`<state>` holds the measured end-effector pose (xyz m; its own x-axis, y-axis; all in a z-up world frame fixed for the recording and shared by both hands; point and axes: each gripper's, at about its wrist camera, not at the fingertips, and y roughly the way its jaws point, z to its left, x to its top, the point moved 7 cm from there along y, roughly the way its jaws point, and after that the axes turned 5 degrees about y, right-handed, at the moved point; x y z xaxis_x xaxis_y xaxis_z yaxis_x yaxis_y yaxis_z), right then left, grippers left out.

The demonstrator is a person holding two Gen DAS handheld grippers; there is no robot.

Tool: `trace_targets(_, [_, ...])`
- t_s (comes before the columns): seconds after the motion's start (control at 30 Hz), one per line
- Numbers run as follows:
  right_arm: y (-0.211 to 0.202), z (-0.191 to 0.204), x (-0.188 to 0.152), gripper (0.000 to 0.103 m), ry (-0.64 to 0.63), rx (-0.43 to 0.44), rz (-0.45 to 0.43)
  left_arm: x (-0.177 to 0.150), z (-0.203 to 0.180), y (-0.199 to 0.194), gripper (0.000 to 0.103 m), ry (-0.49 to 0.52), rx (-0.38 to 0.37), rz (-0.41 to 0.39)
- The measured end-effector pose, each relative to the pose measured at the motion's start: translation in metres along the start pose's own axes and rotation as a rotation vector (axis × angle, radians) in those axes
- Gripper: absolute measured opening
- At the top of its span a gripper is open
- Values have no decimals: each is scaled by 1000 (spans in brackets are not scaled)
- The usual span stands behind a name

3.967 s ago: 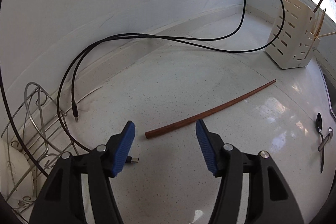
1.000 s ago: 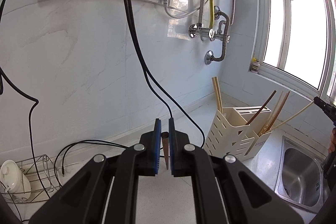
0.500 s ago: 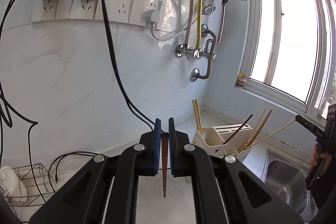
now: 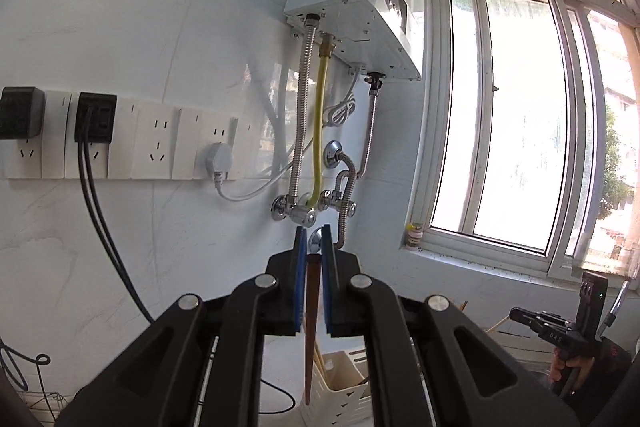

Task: Organize utensils
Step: 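Lift and carry the dark chopstick above the holder with the left tool, then lower the dark chopstick into the holder and open the left tool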

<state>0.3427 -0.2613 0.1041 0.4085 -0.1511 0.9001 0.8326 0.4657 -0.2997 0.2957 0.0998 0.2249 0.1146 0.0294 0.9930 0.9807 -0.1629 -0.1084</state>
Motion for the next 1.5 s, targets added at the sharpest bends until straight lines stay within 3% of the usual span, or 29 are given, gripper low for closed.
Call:
trace_targets(0.23, [18,-2,-6,5,-16,-14,52,22,-24,27,6,46,-21,-76])
trace_targets(0.6, [35,1,-8,5,-25,-8,75,21,-35,77,6,4,-93,-59])
trace_targets(1.13, [60,5,-25,5,-33,-29,160,-74,-46,127,7,86,-88,182])
trace_targets(1.2, [60,6,-26,9,-25,-14,162,-85,-44,131,7,91,-87,222])
trace_targets(1.27, [61,8,-25,25,-23,-11,169,-94,-41,132,7,89,-77,243])
trace_targets(1.43, [53,9,-18,25,-32,-9,138,-103,-34,129,7,74,-50,267])
trace_targets(1.47, [51,9,-16,25,-30,-2,131,-103,-34,128,8,79,-44,267])
trace_targets(1.5, [47,9,-14,25,-30,-3,116,-103,-34,127,16,85,-44,266])
